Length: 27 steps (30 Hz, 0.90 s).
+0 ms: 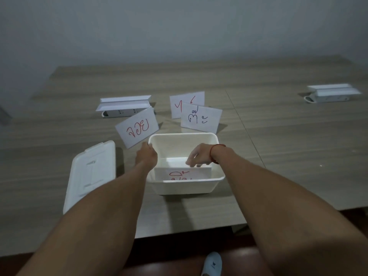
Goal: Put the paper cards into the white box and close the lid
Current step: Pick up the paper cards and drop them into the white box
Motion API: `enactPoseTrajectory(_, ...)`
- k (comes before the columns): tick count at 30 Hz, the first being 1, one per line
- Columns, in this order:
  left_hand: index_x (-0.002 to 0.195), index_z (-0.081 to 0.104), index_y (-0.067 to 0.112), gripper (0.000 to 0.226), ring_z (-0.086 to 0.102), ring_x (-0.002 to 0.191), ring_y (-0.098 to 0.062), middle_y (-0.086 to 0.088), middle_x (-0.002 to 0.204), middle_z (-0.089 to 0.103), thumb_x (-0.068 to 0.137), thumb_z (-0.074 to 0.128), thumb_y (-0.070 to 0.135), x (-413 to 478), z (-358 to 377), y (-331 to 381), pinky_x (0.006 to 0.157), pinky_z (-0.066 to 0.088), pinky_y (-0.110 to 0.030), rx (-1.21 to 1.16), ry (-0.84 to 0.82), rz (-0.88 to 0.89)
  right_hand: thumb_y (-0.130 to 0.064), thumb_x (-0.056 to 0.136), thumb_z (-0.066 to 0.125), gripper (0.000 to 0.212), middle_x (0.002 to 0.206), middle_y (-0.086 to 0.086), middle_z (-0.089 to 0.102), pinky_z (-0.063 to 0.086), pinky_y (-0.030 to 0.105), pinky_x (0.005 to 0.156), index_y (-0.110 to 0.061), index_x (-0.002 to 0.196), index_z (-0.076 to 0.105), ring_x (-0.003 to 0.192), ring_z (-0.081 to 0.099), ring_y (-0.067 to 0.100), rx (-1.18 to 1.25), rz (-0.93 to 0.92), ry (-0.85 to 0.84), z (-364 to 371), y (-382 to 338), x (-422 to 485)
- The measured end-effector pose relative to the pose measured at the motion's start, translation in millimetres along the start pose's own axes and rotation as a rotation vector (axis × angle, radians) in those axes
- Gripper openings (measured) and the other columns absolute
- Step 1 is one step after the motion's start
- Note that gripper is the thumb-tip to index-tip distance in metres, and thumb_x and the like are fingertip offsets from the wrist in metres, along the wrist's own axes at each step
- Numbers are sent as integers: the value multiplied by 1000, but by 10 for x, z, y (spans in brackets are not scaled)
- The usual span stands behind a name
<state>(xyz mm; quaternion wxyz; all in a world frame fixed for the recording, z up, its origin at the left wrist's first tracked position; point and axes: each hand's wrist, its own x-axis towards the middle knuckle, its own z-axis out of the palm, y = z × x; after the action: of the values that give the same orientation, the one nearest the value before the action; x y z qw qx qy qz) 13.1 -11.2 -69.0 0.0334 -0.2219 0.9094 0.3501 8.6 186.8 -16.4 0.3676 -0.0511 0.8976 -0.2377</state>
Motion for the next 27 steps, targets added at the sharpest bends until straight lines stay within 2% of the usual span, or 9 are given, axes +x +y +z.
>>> enactPoseTrajectory(3, 125, 48, 4, 39, 56, 107, -35, -21, 120, 57, 103, 25, 27, 41, 30, 50, 80, 40, -36, 42, 34, -17, -39, 82, 62, 26, 104, 4, 75, 54, 33, 92, -16, 86, 73, 99, 68, 24, 45, -39, 351, -144, 7, 102)
enactPoseTrajectory(5, 123, 50, 3, 39, 55, 101, -33, -21, 118, 58, 103, 25, 26, 97, 57, 108, 77, 38, -35, 80, 59, -24, -35, 85, 59, 25, 105, 9, 72, 52, 39, 95, -14, 89, 72, 103, 66, 29, 69, -47, 516, -272, 20, 189)
enactPoseTrajectory(8, 116, 53, 2, 39, 54, 93, -30, -20, 113, 59, 103, 25, 26, 191, 103, 209, 77, 40, -36, 97, 79, -22, -32, 91, 54, 28, 119, 11, 67, 45, 41, 102, -12, 107, 67, 114, 60, 30, 77, -16, 616, -491, 63, 324)
enactPoseTrajectory(12, 112, 54, 3, 38, 59, 93, -31, -19, 108, 61, 102, 26, 27, 405, 188, 344, 80, 49, -39, 103, 130, -20, -32, 96, 49, 33, 133, 7, 58, 36, 38, 105, -14, 121, 59, 126, 51, 29, -4, 54, 688, -805, 132, 635)
enactPoseTrajectory(16, 109, 54, 4, 39, 62, 94, -34, -18, 103, 61, 102, 25, 29, 648, 248, 472, 81, 51, -40, 103, 163, -30, -32, 97, 48, 38, 138, 11, 51, 33, 40, 107, -14, 131, 51, 130, 45, 30, -105, 84, 725, -1049, 171, 956)
enactPoseTrajectory(19, 107, 53, 4, 39, 60, 91, -32, -15, 97, 58, 102, 25, 29, 759, 282, 543, 80, 50, -40, 129, 189, -27, -28, 98, 46, 34, 138, 10, 50, 33, 41, 106, -13, 128, 51, 130, 44, 30, -137, 85, 749, -1184, 184, 1170)
enactPoseTrajectory(24, 93, 48, 9, 34, 52, 79, -24, -9, 88, 52, 102, 22, 30, 847, 327, 593, 69, 41, -35, 171, 225, -12, -20, 98, 41, 38, 141, 13, 48, 19, 48, 116, -13, 135, 45, 135, 39, 31, -145, 161, 618, -1285, 166, 1433)
enactPoseTrajectory(27, 89, 46, 10, 33, 51, 78, -24, -9, 87, 52, 101, 22, 30, 861, 331, 604, 68, 39, -34, 183, 235, -12, -15, 96, 47, 30, 133, 13, 54, 27, 47, 113, -15, 124, 56, 129, 46, 32, -128, 196, 650, -1278, 133, 1550)
